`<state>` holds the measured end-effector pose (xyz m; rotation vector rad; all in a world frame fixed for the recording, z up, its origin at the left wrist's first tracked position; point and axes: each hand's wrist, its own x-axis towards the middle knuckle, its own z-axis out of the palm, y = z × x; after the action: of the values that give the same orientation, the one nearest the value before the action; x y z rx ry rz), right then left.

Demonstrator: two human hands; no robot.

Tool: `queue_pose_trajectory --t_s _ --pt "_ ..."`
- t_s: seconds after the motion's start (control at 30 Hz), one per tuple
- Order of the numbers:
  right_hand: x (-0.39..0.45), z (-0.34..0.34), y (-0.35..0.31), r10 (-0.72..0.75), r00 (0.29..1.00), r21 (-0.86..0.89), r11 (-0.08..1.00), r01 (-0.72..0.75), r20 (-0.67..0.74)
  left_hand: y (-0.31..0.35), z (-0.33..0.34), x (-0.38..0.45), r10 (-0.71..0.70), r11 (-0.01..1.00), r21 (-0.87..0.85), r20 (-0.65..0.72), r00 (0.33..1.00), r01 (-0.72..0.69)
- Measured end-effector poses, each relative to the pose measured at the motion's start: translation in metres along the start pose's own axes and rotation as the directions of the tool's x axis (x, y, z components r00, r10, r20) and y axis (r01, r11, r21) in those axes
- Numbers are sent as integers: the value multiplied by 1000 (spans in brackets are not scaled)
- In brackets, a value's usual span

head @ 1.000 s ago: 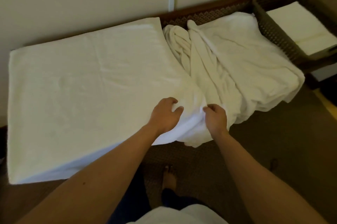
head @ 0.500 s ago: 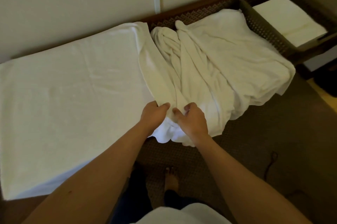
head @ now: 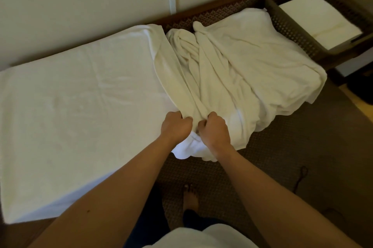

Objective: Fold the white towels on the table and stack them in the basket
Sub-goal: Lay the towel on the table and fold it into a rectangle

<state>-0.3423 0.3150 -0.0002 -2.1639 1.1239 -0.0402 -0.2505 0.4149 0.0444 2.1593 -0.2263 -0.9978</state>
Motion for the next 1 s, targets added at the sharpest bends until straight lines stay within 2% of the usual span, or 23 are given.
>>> queue_pose_trajectory --t_s 0.03,0.1,0.17,0.2,0.3,0.4,0.47,0.53,0.6,0.63,0.7,0.73,0.77,0.83,0.9,1.0 --pt "2 -1 3 14 1000 41 999 -15 10 1 1 0 2 1000 23 -3 1000 -2" --pt "13 -6 15 131 991 240 962 -134 26 4 3 -1 0 998 58 -5 1000 0" --pt "23 -11 29 294 953 459 837 -297 80 6 3 -2 -8 996 93 -1 1000 8" --pt "26 -11 36 330 938 491 803 -338 108 6 3 -1 -10 994 106 0 1000 10" --pt "29 -11 49 318 943 420 846 -329 99 6 3 -3 -6 993 116 -10 1000 7" --pt "24 -7 56 280 958 487 828 -277 68 5 4 -1 -4 993 119 -21 1000 7" --pt "15 -3 61 251 955 519 802 -297 159 7 3 -2 -8 994 108 -16 1000 10" --pt "8 3 70 243 934 415 845 -336 261 8 3 -3 -11 996 92 -13 1000 12" --pt "6 8 78 325 901 347 841 -415 288 8 3 -3 -12 996 90 -9 1000 13" --pt "6 9 82 388 872 386 786 -482 299 8 3 -3 -15 996 91 -4 1000 15" --pt "4 7 88 463 803 575 563 -594 376 6 4 -1 -15 994 104 -1 1000 15" --pt "2 5 90 468 787 645 465 -606 402 7 4 -1 -7 993 120 0 1000 7" --pt "0 3 92 475 790 683 427 -593 389 7 5 -1 2 990 138 3 1000 -2" --pt "-3 -2 93 500 841 608 607 -512 208 8 5 2 13 984 178 15 1000 -16" --pt "-3 -6 86 471 882 450 786 -424 9 11 6 3 17 974 225 37 999 -25" --pt "3 -8 68 314 942 298 916 -268 -117 18 7 3 47 953 297 52 998 -60"
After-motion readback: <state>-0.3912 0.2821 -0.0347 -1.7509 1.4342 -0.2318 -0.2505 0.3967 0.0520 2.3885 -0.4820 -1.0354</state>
